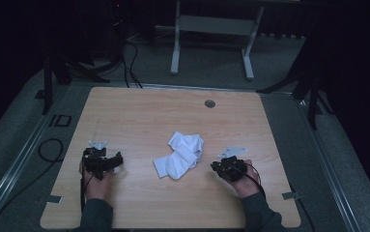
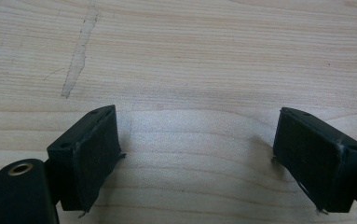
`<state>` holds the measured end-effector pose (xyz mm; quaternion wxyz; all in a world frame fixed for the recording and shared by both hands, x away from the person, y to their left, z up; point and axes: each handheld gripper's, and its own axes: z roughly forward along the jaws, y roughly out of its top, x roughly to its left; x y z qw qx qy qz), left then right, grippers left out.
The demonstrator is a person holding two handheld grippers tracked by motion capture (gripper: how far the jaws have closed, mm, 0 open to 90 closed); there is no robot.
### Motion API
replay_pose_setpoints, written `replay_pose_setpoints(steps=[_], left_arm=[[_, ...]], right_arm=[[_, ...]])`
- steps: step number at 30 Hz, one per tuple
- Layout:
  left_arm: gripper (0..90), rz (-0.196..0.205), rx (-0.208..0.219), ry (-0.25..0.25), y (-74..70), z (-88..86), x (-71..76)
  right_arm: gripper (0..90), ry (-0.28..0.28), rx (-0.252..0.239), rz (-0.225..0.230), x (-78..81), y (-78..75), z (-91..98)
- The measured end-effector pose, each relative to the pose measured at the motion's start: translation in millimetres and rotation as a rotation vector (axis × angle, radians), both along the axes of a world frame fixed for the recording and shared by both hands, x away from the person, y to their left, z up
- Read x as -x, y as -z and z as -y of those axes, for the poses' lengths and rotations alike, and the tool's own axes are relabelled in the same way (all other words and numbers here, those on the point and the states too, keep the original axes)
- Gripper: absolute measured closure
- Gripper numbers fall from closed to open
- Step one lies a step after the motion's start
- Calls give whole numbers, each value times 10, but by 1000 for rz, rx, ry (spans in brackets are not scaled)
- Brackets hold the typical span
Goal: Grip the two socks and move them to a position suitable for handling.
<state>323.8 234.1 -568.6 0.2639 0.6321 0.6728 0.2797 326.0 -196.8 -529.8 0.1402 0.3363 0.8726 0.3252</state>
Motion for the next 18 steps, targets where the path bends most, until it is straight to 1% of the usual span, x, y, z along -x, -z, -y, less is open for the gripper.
replay_pose_setpoints(steps=[2, 3, 4, 5, 10, 11, 13, 16, 17, 18], left_arm=[[144, 0, 0, 0, 0, 0, 0], [143, 0, 0, 0, 0, 0, 0], [144, 0, 0, 0, 0, 0, 0], [144, 1, 1, -1, 1, 1, 0], [144, 1, 1, -1, 0, 1, 0], [144, 1, 1, -1, 0, 1, 0], [144, 0, 1, -1, 0, 1, 0], [144, 0, 1, -1, 0, 1, 0], [144, 0, 1, -1, 0, 1, 0], [144, 1, 1, 0, 0, 1, 0]], right_arm=[[894, -21, 6, 5, -3, -12, -86], [895, -33, 9, 8, -9, -17, -130], [895, -33, 9, 8, -9, -17, -130], [895, -51, 17, 14, -32, -23, -220], [894, -58, 34, 39, -101, -44, -429], [894, -58, 34, 39, -101, -44, -429], [894, -65, 39, 49, -154, -48, -536], [893, -62, 51, 48, -240, -17, -625], [893, -62, 51, 48, -240, -17, -625], [893, -55, 59, 39, -292, 21, -668]])
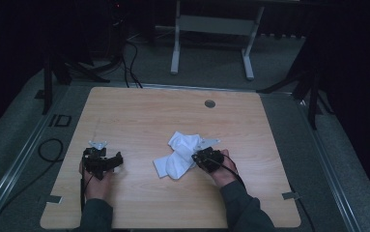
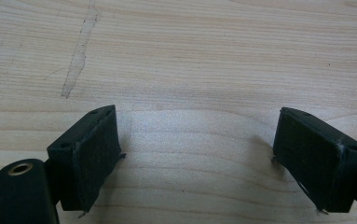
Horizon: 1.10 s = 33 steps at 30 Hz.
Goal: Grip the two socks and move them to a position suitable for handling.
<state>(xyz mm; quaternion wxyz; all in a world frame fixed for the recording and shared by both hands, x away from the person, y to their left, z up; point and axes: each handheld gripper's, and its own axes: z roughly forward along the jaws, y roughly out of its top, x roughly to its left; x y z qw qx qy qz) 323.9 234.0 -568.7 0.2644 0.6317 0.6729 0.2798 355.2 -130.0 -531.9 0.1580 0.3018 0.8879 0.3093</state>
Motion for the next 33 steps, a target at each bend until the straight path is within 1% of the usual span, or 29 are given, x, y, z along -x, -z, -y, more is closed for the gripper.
replay_pose_setpoints(steps=[2, 4, 7, 11, 12, 13, 14, 15, 16, 17, 19, 21, 22, 23, 24, 25, 26, 28, 31, 33], left_arm=[[144, 0, 0, 0, 0, 0, 0], [144, -1, 0, 0, 0, 0, 0], [144, -1, 0, 0, 0, 0, 0], [144, 0, 0, 0, 0, 4, 2], [144, 0, 0, 0, 0, 4, 2], [144, 1, 0, 1, 1, 5, 3], [144, 1, 0, 1, 1, 5, 3], [144, 1, 0, 1, 1, 6, 3], [144, 1, 0, 1, 1, 6, 3], [144, 1, 0, 1, 1, 6, 3], [144, 1, 0, 0, 1, 6, 3], [144, 1, 0, 0, 1, 6, 3], [144, 1, 0, 0, 1, 6, 3], [144, 1, 0, 1, 1, 6, 3], [144, 1, 0, 1, 1, 6, 3], [144, 1, 0, 1, 1, 7, 3], [144, 1, 0, 1, 1, 7, 4], [144, 1, 0, 1, 1, 7, 4], [144, 1, 0, 0, 1, 7, 3], [144, 1, 0, 1, 1, 7, 3]], right_arm=[[879, -1, 7, -14, -29, 45, -33], [871, -10, 14, -24, -19, 80, -57], [864, -30, 35, -15, 53, 94, -92], [858, -56, 45, -14, 155, 96, -138], [858, -56, 45, -14, 155, 96, -138], [849, -70, 45, -15, 201, 98, -156], [849, -70, 45, -15, 201, 98, -156], [844, -87, 43, -17, 245, 97, -171], [844, -87, 43, -17, 245, 97, -171], [835, -112, 39, -37, 271, 104, -181], [833, -140, 21, -61, 284, 100, -184], [820, -163, 9, -67, 303, 91, -188], [819, -164, -6, -67, 307, 86, -182], [819, -156, -18, -65, 300, 77, -165], [819, -156, -18, -65, 300, 77, -165], [834, -114, -37, -56, 276, 62, -111], [844, -89, -41, -53, 255, 58, -74], [863, -35, -20, -33, 213, 59, -11], [870, -3, 7, -29, 151, 84, 61], [870, 17, 38, -8, 119, 96, 83]])
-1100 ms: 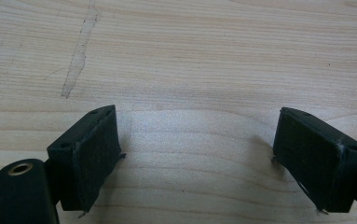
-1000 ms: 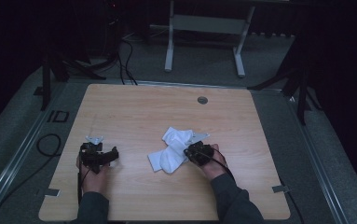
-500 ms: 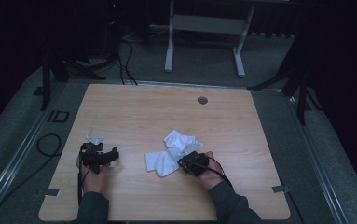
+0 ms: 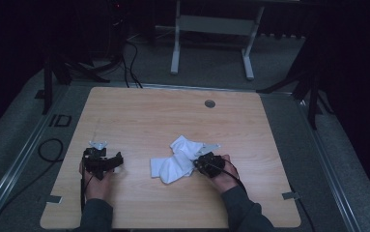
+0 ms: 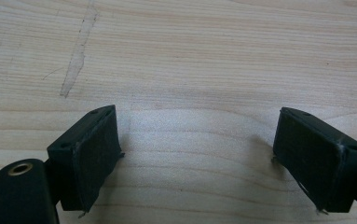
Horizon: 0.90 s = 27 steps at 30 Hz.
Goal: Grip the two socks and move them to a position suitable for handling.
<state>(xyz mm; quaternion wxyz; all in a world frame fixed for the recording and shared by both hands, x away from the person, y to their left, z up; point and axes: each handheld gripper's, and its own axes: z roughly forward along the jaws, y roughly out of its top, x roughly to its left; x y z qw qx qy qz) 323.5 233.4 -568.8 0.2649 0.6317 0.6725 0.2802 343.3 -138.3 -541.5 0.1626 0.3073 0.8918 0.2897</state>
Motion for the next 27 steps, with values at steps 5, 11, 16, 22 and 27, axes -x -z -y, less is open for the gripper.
replay_pose_setpoints(steps=[5, 11, 16, 22, 27], left_arm=[[144, 0, 0, 0, 0, 0, 0], [144, 0, 0, 0, 0, 0, 0], [144, 0, 0, 0, 0, 0, 0], [144, 0, 0, 0, 0, 0, 0], [144, 0, 0, 0, 0, 0, 0]], right_arm=[[870, 62, 42, 27, -83, -5, 47], [837, 73, 66, 36, -142, 15, 35], [854, 85, 67, 15, -220, 48, 56], [632, 22, 47, -53, -227, 14, 93], [455, -12, 59, -103, -240, 6, 140]])
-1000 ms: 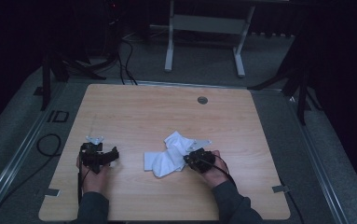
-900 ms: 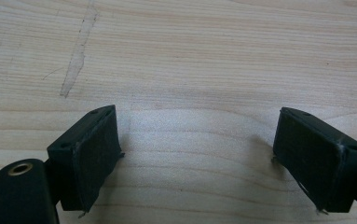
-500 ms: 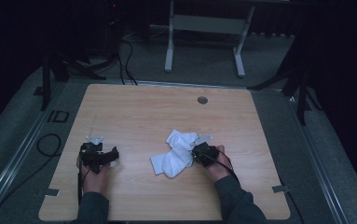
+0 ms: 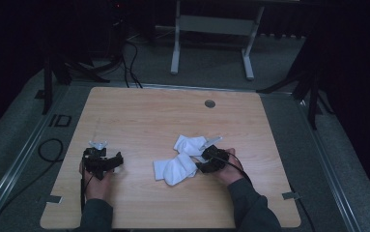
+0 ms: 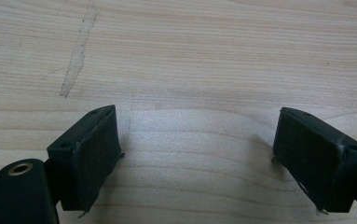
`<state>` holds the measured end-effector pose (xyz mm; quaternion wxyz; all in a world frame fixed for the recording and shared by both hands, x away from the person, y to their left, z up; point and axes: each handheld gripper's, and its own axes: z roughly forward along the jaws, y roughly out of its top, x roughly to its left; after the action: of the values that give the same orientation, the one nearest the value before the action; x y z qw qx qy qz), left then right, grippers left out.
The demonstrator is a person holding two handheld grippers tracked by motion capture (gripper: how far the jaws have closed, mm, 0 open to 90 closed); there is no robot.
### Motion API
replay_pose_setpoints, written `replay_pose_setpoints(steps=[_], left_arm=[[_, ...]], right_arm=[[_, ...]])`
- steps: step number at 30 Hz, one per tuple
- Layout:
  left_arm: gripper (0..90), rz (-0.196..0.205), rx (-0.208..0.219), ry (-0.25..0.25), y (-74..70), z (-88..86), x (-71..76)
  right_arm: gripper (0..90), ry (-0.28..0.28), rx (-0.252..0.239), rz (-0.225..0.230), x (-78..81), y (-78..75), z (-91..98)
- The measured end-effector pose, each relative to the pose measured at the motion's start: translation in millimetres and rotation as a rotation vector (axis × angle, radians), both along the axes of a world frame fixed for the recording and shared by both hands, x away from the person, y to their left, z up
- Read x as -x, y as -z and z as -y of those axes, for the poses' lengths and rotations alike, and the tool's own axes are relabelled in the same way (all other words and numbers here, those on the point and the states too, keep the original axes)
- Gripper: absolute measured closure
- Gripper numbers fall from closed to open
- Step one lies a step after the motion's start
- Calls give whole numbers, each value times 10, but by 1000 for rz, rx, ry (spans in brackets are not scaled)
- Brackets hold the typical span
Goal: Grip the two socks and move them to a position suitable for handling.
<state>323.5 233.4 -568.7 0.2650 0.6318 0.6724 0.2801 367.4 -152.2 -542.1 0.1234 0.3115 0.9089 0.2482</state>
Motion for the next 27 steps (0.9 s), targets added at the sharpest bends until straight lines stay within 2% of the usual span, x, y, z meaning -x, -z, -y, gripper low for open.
replay_pose_setpoints(steps=[3, 6, 7, 8, 10, 12, 14, 18, 21, 27], left_arm=[[144, 0, 0, 0, 0, 0, 0], [144, 0, 0, 0, 0, 0, 0], [144, 0, 0, 0, 0, 0, 0], [144, 0, 0, 0, 0, 0, 0], [144, 0, 0, 0, 0, 0, 0], [144, 0, 0, 0, 0, 0, 0], [144, 0, 0, 0, 0, 0, 0], [144, 0, 0, 0, 0, 0, 0], [144, 0, 0, 0, 0, 0, 0], [144, 1, 0, -1, 1, 1, 0]], right_arm=[[443, 7, 13, 3, 15, -8, 6], [520, -4, -15, 39, 92, -78, -13], [520, -4, -15, 39, 92, -78, -13], [611, -13, -44, 68, 129, -136, -40], [750, -27, -70, 87, 171, -185, -92], [826, -58, -91, 96, 213, -201, -166], [840, -85, -86, 106, 248, -178, -250], [866, -91, -63, 81, 261, -60, -344], [871, -93, -55, 66, 283, -25, -346], [864, -117, -34, 41, 447, -13, -250]])
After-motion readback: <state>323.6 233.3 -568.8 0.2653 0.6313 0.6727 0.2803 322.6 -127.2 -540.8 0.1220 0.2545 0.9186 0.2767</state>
